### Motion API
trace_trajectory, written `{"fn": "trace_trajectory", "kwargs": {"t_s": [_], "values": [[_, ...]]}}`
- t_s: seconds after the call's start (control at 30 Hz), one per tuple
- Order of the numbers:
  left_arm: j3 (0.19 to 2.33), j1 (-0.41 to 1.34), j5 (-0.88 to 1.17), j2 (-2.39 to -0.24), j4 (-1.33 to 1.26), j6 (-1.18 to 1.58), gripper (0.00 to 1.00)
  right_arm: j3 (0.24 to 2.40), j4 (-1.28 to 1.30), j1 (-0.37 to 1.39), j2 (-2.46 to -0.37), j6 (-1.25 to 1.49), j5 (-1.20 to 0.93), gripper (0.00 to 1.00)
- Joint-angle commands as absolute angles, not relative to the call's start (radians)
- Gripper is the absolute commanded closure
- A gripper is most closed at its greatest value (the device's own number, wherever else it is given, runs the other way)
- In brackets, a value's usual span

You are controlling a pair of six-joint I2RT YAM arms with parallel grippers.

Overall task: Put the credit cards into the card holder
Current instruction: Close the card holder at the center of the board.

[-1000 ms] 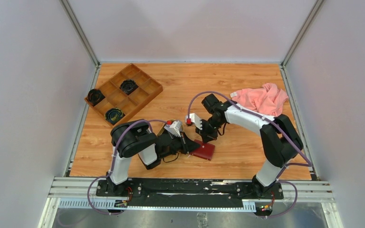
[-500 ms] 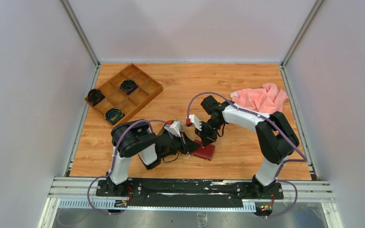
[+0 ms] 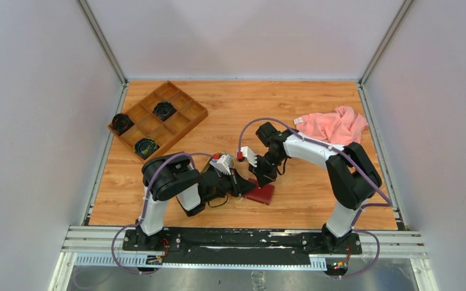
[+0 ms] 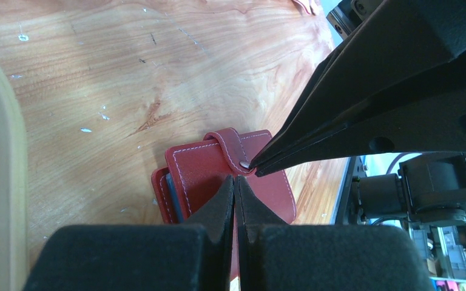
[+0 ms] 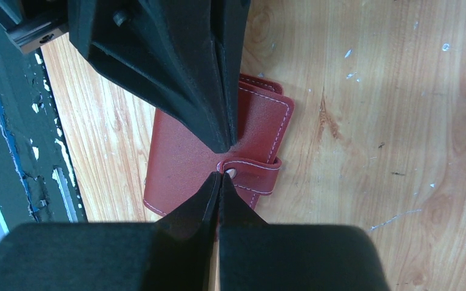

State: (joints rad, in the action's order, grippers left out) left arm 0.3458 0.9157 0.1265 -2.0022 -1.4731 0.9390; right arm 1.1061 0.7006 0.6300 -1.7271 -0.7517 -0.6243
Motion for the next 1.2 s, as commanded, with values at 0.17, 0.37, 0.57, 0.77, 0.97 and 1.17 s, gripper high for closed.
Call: {"fn": "trace_trajectory", "kwargs": {"t_s": [0.17, 0.37, 0.57, 0.77, 0.97, 1.17], "values": [[0.334, 0.902, 0.117, -2.028, -1.481, 0.93, 1.0, 1.09, 0.715, 0.667, -1.775, -0.755, -0.591, 1.0], [0.333, 0.902, 0.118, -2.028, -1.482, 0.93, 1.0, 1.089, 0.722, 0.669, -1.789, -0.754, -0.593, 1.0], [0.333, 0.902, 0.118, -2.029, -1.484, 0.93, 1.0, 1.101, 0.726, 0.667, -1.779, -0.736, -0.622, 1.0], [0.331, 0.902, 0.12, -2.029, -1.488, 0.931, 1.0, 1.109, 0.727, 0.659, -1.759, -0.722, -0.636, 1.0], [0.331, 0.902, 0.12, -2.028, -1.487, 0.931, 1.0, 1.113, 0.726, 0.663, -1.793, -0.706, -0.616, 1.0], [0.332, 0.902, 0.122, -2.029, -1.49, 0.931, 1.0, 1.121, 0.719, 0.66, -1.821, -0.681, -0.577, 1.0]]}}
